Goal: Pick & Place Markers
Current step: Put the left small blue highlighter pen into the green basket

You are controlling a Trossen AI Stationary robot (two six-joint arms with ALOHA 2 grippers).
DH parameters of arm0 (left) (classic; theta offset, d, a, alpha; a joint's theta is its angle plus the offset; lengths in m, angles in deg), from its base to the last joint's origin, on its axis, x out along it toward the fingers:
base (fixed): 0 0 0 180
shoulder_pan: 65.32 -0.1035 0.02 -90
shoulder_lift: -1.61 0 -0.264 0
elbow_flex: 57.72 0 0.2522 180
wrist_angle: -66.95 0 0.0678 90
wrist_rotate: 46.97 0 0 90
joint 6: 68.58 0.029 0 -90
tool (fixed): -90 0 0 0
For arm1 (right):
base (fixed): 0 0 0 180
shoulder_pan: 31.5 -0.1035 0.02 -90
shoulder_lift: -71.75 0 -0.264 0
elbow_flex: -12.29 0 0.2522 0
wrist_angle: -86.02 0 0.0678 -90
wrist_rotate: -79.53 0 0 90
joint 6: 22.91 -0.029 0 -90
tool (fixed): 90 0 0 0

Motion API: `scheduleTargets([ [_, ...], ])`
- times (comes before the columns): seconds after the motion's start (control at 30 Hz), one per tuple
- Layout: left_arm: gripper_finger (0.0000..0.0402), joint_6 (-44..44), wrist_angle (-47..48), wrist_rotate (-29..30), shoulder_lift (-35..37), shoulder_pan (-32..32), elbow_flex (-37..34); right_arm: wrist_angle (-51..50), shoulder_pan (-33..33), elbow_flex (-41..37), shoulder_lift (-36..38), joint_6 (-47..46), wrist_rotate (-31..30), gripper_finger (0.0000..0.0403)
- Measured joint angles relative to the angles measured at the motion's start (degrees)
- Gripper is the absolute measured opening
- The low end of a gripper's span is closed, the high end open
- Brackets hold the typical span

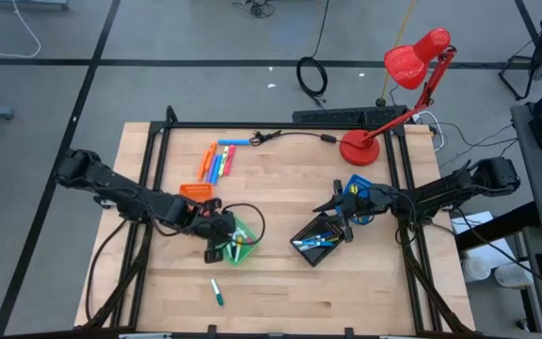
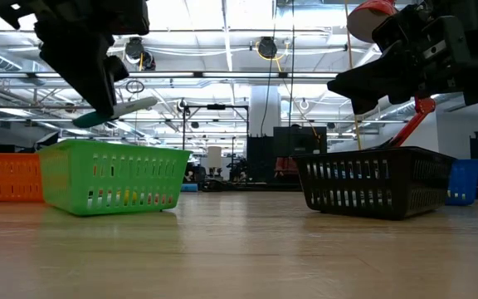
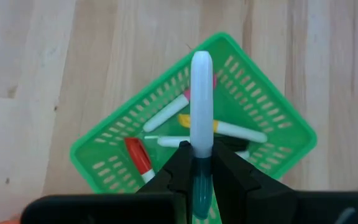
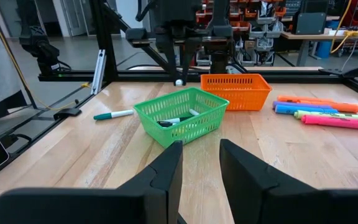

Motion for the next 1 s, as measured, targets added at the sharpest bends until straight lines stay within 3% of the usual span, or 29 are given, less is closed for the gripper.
scheduleTargets([
  [0.7, 0.0049, -1.0, -1.3, -0.6, 0.0, 0.1, 0.0, 0.0, 0.0, 0.0, 0.0, 0.0, 0.0, 0.0093],
  [1.0, 0.0050, 3.1, 0.8, -4.3, 0.0, 0.1, 0.0, 0.0, 0.0, 0.0, 0.0, 0.0, 0.0, 0.0093],
])
